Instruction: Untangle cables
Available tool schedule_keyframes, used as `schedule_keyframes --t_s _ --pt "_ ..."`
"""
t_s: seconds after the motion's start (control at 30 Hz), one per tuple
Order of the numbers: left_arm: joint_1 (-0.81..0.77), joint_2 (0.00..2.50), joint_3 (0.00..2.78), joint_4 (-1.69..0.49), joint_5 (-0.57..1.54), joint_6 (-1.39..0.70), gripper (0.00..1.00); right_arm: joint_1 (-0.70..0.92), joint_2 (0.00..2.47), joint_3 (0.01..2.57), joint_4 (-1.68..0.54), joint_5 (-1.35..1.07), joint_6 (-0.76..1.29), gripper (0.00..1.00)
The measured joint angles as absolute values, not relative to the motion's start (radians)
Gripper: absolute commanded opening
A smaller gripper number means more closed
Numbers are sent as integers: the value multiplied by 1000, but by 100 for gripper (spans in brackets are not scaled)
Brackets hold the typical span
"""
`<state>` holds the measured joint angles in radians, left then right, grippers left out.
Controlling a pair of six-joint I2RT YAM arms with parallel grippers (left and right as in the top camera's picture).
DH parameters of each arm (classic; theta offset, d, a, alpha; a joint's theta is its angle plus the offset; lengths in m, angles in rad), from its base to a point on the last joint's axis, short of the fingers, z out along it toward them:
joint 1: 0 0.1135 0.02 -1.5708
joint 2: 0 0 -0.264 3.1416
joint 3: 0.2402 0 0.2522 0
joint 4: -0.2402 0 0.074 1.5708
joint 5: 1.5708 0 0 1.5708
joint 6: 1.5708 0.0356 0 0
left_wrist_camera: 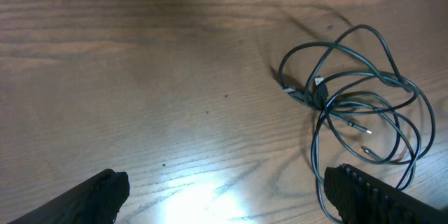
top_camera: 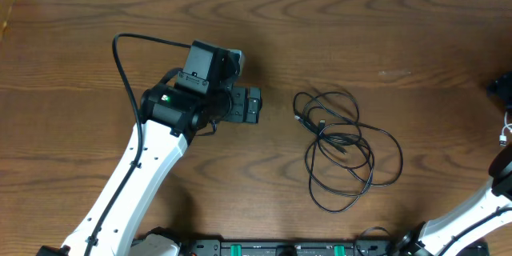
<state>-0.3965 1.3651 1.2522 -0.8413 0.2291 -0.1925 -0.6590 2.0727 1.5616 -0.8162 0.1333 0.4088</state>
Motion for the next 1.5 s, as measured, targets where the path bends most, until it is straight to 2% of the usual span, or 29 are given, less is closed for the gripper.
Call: schedule_keyframes --t_s 0.4,0.6,0.87,0.97,1.13,1.23,1.33,1.5 --pt "-397 1365 1252 -841 229 -192 95 -653 1884 1562 -979 491 560 99" --pt "-397 1365 1252 -841 229 -190 95 -653 1900 1560 -1003 510 564 99" --pt "-397 1365 1252 -841 229 -189 95 -634 1908 1556 -925 184 367 99" --pt "-397 1365 1252 -841 229 -189 95 -579 1905 1555 -910 78 289 99" --pt "-397 1365 1252 -841 230 -189 95 -454 1852 1554 -916 -125 143 93" --pt "-397 1365 1252 -841 230 -186 95 -387 1777 1554 -989 -279 32 92" --pt "-396 1365 1252 -847 226 -191 95 -321 1697 1554 -1080 -384 -63 97" --pt "-345 1365 1251 -878 130 -320 95 -207 1650 1554 -1191 -490 -208 99"
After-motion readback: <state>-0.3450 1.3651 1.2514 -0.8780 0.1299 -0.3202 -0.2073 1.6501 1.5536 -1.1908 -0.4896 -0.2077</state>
